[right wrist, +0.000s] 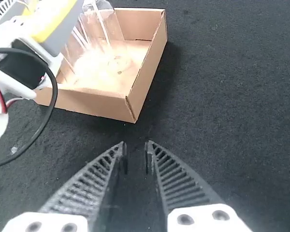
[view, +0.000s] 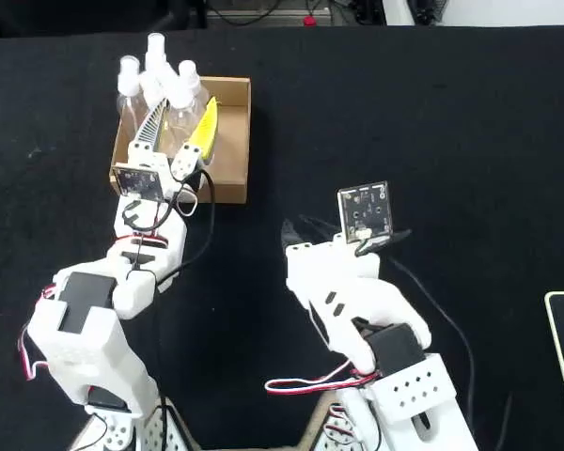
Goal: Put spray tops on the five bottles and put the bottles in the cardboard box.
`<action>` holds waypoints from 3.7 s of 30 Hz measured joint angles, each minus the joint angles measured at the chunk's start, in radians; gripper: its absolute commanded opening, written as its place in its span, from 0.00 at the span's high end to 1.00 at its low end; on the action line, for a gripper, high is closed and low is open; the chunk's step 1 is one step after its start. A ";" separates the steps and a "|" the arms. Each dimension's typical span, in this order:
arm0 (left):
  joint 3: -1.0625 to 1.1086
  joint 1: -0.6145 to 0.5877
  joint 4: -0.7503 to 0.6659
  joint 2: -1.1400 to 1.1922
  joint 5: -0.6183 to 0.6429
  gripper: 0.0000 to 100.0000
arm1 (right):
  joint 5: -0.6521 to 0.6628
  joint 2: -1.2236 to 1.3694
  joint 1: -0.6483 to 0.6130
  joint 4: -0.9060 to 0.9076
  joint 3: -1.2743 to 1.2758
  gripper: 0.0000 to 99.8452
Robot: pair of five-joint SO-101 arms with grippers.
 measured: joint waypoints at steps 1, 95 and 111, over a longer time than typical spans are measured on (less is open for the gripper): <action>0.000 -0.005 0.000 0.000 0.000 0.85 | 0.000 0.000 0.000 0.000 0.000 0.94; -0.026 0.072 -0.318 0.334 -0.095 0.85 | 0.000 0.000 0.000 0.000 0.000 0.94; -0.031 0.074 -0.250 0.334 -0.095 0.85 | 0.000 0.000 0.000 0.000 0.000 0.94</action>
